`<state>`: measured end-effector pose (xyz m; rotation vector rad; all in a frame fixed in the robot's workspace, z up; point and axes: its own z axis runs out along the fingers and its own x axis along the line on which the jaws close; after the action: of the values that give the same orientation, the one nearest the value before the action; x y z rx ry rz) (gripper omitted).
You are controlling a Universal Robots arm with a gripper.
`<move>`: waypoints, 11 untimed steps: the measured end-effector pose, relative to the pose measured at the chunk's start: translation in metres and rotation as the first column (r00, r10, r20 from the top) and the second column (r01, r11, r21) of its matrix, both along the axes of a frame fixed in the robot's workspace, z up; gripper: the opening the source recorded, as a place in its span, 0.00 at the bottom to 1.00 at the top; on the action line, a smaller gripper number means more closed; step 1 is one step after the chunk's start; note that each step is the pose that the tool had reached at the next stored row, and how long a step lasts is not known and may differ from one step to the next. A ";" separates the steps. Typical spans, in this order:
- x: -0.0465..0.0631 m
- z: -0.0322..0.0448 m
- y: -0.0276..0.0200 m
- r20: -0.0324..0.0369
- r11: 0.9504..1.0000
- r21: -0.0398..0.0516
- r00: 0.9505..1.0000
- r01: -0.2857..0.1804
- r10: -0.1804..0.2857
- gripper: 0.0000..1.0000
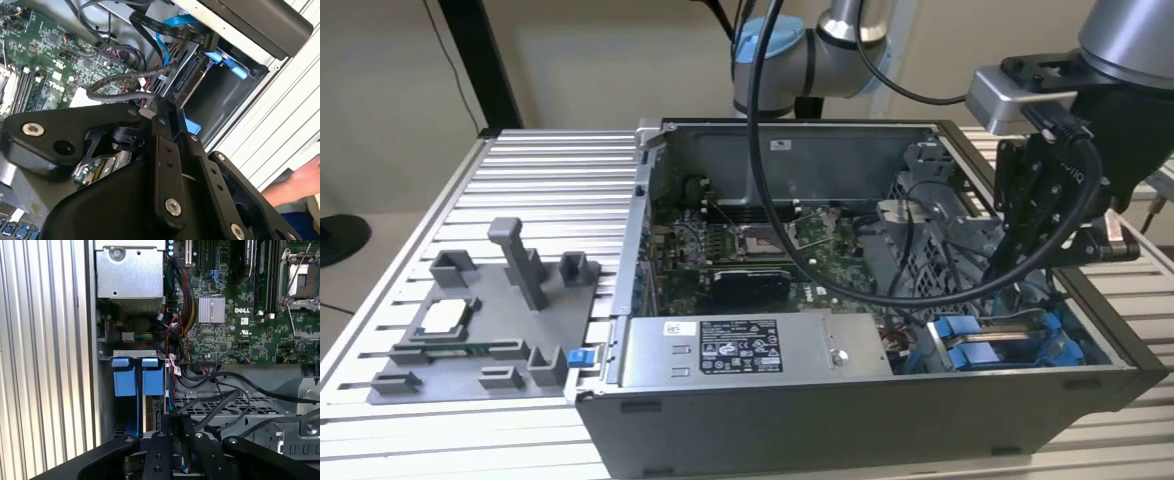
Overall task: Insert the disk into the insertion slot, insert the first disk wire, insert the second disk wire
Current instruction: 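Insert the first disk wire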
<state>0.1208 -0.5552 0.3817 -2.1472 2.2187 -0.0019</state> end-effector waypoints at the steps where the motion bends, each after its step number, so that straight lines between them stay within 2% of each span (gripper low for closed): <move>1: 0.000 -0.0001 0.0000 0.000 1.000 0.000 1.000 0.000 0.000 0.00; 7: 0.000 -0.0015 -0.0010 0.000 1.000 0.000 1.000 0.000 0.000 0.00; 11: 0.004 -0.0029 -0.0030 0.000 1.000 0.000 1.000 0.000 0.000 0.00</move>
<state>0.1250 -0.5582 0.3788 -2.1471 2.2188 -0.0019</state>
